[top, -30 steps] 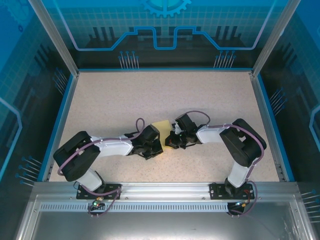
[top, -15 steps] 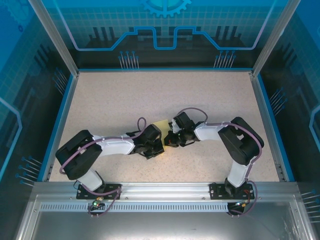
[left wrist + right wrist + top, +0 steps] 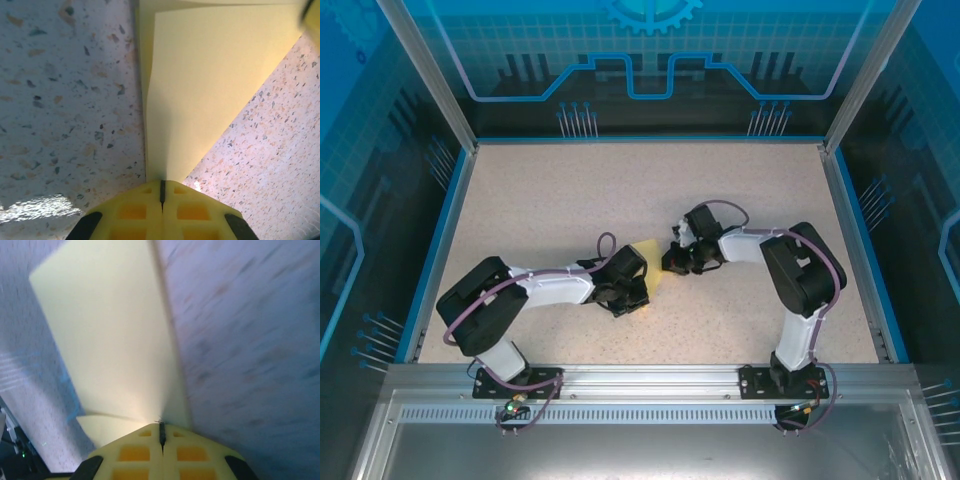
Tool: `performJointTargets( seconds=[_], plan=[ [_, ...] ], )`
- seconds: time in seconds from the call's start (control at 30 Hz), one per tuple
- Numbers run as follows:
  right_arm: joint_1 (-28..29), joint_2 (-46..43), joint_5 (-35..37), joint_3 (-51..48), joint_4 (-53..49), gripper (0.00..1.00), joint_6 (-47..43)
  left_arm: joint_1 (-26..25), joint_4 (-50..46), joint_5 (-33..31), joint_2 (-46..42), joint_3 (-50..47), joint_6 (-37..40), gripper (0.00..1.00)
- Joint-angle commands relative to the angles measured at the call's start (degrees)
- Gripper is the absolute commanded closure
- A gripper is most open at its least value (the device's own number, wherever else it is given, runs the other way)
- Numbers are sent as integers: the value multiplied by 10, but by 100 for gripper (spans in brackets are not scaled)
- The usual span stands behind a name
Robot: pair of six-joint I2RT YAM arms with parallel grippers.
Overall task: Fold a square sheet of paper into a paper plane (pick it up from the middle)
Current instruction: Third fold the triangle at the center of the table.
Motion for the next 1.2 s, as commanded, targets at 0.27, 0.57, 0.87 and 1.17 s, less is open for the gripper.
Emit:
performJointTargets(
  seconds=[0.27, 0.57, 0.87, 1.17],
  plan=[
    [-41, -54, 56, 41, -78, 100, -47, -8, -76, -2, 13, 39, 44, 100],
    [-41, -160, 30, -37, -77, 70, -16, -6, -113, -69, -8, 134, 120, 76],
    [-42, -182, -5, -81, -56, 35, 0, 3, -93, -107, 12, 142, 123, 72],
    [-26, -111, -55, -48, -54, 40, -5, 11, -93, -126, 37, 130, 104, 79]
  ],
)
